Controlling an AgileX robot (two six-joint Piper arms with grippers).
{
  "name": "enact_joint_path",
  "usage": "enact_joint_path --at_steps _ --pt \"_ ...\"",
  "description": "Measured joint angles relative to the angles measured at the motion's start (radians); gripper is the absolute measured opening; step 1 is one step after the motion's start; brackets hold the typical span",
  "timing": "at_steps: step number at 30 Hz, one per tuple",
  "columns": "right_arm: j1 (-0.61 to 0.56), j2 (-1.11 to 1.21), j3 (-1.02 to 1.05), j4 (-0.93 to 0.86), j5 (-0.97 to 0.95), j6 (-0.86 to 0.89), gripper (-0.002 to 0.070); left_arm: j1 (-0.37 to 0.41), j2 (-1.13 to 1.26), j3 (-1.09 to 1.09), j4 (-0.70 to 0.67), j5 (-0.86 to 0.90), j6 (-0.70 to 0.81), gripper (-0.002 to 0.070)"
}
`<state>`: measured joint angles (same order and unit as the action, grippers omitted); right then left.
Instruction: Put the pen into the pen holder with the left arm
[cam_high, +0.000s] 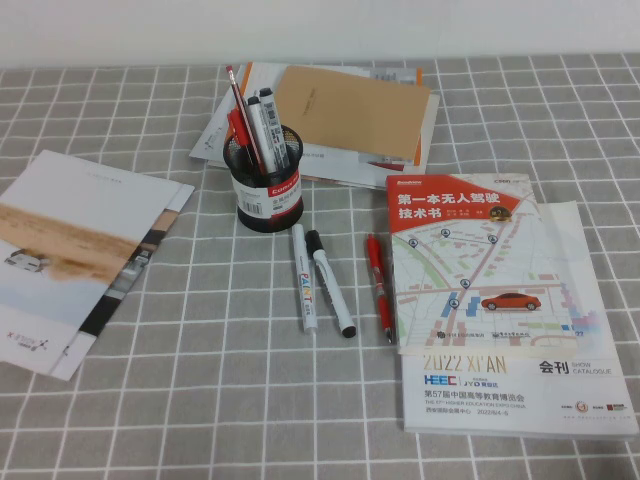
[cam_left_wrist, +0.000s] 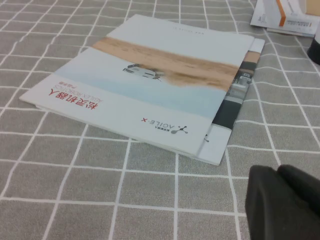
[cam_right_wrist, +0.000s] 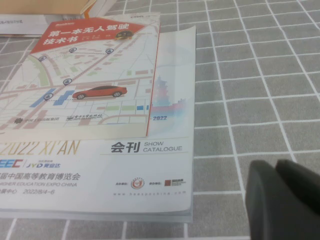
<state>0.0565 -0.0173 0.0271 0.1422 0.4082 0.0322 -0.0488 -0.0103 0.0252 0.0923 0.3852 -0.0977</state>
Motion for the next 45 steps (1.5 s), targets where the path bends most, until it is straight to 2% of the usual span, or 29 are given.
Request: enact_joint_path --at_steps 15,27,41,45 --pt "0.0 0.0 0.0 0.0 0.0 0.0 -0.0013 0.0 0.0 0.0 0.0 -0.117 -0.015 -0.0002" --pt "0.0 0.0 0.0 0.0 0.0 0.0 -0.0013 0.0 0.0 0.0 -0.114 -0.208 -0.375 -0.0002" --pt "0.0 0.0 0.0 0.0 0.0 0.0 -0.0013 0.0 0.0 0.0 -0.116 -0.215 -0.427 -0.0002" --pt "0.0 0.0 0.0 0.0 0.0 0.0 -0.0013 0.0 0.034 -0.083 -0.116 -0.118 -0.431 -0.0002"
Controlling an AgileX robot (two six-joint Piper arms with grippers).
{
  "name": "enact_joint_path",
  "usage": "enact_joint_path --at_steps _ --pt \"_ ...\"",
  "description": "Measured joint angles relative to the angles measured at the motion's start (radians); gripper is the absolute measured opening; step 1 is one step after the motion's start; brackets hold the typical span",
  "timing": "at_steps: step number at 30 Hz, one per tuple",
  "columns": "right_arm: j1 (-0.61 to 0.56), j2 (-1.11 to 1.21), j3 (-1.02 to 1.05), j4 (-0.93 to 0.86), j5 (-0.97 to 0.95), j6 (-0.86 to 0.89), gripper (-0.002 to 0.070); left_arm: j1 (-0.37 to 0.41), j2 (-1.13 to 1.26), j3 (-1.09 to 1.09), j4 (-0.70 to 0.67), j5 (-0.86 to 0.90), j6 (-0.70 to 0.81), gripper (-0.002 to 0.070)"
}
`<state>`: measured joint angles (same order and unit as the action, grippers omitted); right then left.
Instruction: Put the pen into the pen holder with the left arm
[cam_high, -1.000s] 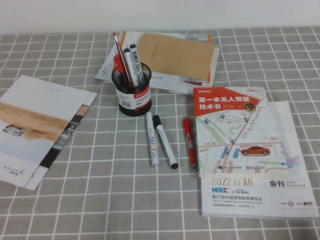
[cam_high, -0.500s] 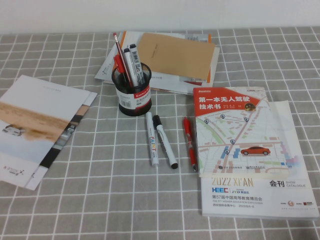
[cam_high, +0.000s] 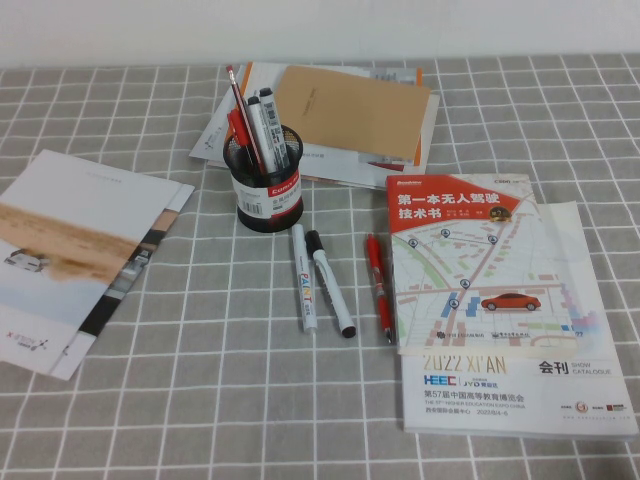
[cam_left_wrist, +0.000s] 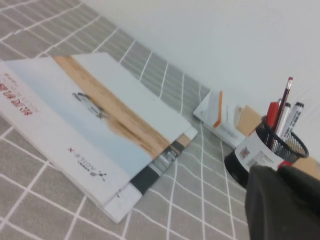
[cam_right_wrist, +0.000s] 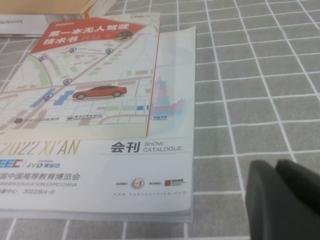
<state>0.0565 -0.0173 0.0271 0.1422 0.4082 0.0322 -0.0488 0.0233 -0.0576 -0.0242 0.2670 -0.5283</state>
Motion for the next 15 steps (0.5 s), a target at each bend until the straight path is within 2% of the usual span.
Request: enact_joint_path --at_steps 5,11,15 --pt "0.0 0.0 0.0 0.0 0.0 0.0 -0.0013 0.0 0.154 -0.193 -0.003 0.219 0.035 -0.0003" --pt "0.0 0.0 0.0 0.0 0.0 0.0 -0.0013 0.0 0.391 -0.405 -0.054 0.497 0.227 -0.0002" --pt "0.0 0.0 0.0 0.0 0.0 0.0 -0.0013 0.0 0.54 -0.501 -0.118 0.607 0.334 -0.0002"
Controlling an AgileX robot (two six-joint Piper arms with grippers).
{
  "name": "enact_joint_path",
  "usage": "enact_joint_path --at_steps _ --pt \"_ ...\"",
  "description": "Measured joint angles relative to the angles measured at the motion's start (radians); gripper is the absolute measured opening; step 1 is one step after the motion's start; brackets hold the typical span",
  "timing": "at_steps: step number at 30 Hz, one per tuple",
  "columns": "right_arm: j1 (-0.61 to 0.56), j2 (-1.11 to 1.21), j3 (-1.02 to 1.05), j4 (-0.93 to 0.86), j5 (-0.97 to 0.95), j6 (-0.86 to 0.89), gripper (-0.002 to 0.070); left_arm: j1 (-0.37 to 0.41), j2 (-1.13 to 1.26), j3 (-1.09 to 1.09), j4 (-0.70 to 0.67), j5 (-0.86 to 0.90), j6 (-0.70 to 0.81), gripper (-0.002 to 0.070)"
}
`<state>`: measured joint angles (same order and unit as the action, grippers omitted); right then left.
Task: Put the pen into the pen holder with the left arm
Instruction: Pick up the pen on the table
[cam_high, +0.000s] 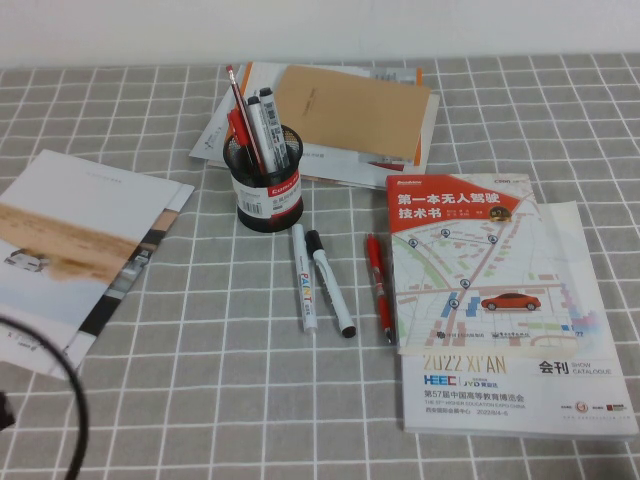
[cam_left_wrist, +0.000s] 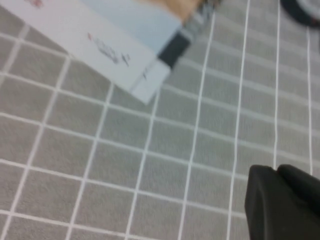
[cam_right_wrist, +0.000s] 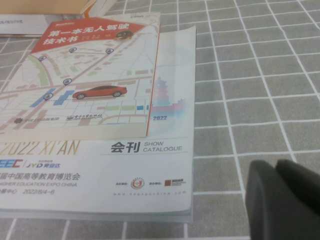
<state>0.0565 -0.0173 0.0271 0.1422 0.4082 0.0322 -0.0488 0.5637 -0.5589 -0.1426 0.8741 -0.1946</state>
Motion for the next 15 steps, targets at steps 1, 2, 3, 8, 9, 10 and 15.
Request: enact_joint_path --at_steps 1,2,3,8,9,10,15 --pt "0.0 0.0 0.0 0.0 0.0 0.0 -0.0013 0.0 0.037 -0.013 -0.009 0.008 0.021 -0.0003" --pt "0.0 0.0 0.0 0.0 0.0 0.0 -0.0013 0.0 0.073 -0.027 -0.022 0.013 0.044 -0.0002" --pt "0.0 0.0 0.0 0.0 0.0 0.0 -0.0013 0.0 0.109 -0.038 -0.04 0.015 0.071 -0.0002" --pt "0.0 0.0 0.0 0.0 0.0 0.0 -0.0013 0.0 0.267 -0.067 -0.153 -0.011 0.176 -0.0003" --pt "0.0 0.0 0.0 0.0 0.0 0.0 -0.0013 0.0 0.302 -0.075 -0.167 -0.015 0.195 -0.0002" --pt "0.0 0.0 0.0 0.0 0.0 0.0 -0.0013 0.0 0.337 -0.083 -0.174 -0.017 0.202 -0.0002" --pt "0.0 0.0 0.0 0.0 0.0 0.0 -0.0013 -0.048 0.488 -0.14 -0.18 -0.041 0.231 -0.0002"
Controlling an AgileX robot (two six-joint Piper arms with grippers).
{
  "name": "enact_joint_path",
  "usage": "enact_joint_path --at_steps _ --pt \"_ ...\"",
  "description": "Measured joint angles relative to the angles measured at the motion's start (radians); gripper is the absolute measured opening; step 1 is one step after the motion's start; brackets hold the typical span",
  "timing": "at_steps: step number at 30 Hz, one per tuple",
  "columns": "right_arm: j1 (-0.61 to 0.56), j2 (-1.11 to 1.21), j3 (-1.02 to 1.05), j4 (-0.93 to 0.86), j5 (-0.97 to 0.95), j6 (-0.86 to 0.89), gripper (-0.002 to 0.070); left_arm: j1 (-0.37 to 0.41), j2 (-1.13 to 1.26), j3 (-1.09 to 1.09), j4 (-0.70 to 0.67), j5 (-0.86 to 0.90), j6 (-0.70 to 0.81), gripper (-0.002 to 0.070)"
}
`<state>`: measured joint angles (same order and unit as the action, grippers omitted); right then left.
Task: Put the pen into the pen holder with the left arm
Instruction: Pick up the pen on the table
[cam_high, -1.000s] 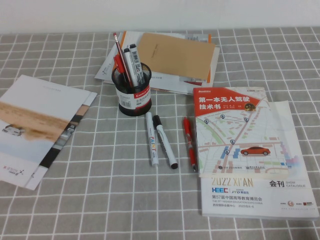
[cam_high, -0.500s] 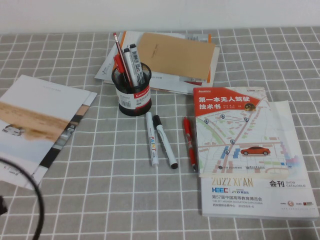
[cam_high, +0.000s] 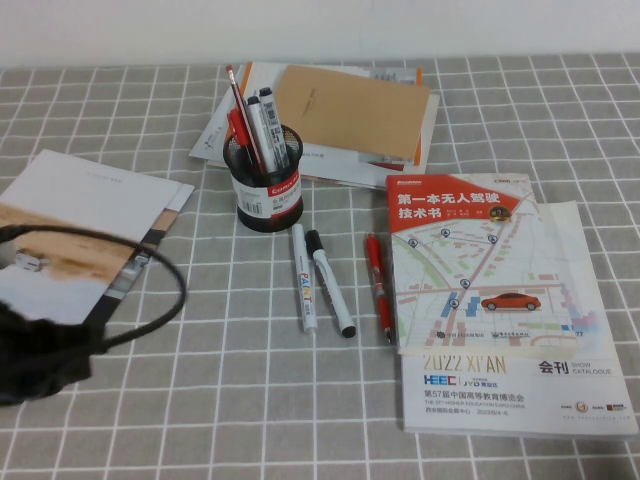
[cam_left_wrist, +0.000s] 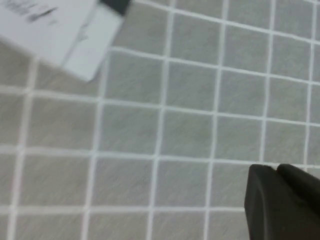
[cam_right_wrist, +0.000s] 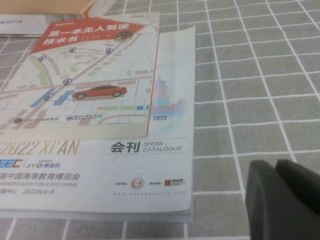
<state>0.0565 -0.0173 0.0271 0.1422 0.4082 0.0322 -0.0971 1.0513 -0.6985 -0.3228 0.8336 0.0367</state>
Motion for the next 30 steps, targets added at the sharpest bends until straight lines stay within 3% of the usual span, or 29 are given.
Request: enact_joint_path --at_steps 15,24,30 --pt "0.0 0.0 0.0 0.0 0.0 0.0 -0.0013 -0.375 0.524 -0.437 0.076 -0.058 -0.091 -0.0002" --pt "0.0 0.0 0.0 0.0 0.0 0.0 -0.0013 -0.478 0.823 -0.778 0.134 0.112 -0.138 -0.0002" --pt "0.0 0.0 0.0 0.0 0.0 0.0 -0.0013 -0.488 0.939 -0.926 0.183 0.226 -0.164 -0.0001"
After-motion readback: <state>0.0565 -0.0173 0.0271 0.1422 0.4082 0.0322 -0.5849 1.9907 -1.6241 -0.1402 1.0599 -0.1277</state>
